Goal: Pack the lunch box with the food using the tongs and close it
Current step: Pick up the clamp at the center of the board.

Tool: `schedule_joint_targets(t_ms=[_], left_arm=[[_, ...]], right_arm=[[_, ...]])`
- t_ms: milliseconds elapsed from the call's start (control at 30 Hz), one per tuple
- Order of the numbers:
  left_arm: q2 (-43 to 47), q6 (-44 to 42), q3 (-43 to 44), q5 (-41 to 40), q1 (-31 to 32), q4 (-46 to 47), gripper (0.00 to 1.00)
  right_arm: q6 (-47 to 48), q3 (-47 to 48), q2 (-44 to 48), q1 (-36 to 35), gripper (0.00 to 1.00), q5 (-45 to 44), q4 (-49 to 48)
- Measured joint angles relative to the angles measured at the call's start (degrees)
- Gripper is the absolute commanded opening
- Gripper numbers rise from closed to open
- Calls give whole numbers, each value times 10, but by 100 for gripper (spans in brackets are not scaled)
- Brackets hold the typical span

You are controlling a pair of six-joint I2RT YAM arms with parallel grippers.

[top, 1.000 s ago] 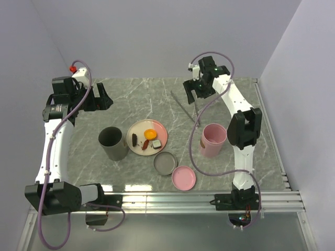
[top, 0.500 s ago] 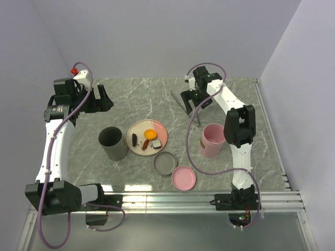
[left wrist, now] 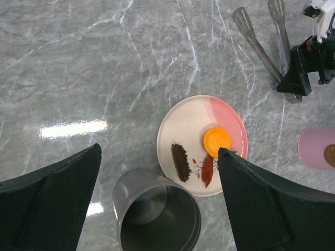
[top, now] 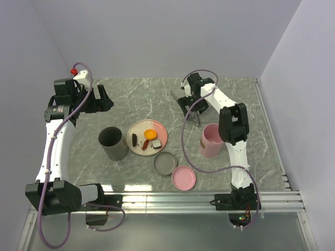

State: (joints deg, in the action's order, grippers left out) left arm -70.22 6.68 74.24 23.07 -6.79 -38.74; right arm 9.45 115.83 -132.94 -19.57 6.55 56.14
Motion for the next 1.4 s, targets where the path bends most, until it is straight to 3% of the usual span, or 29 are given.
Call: schedule_joint_targets(t_ms=[600,1400], left_arm=[[-2,5,0,0,0,3,99],[-1,7,-17,3,0,12,99]], right_arm=[[0,54,-60,-1,94,-28,-26],[-7,79,-74,-1,86,-42,-46]])
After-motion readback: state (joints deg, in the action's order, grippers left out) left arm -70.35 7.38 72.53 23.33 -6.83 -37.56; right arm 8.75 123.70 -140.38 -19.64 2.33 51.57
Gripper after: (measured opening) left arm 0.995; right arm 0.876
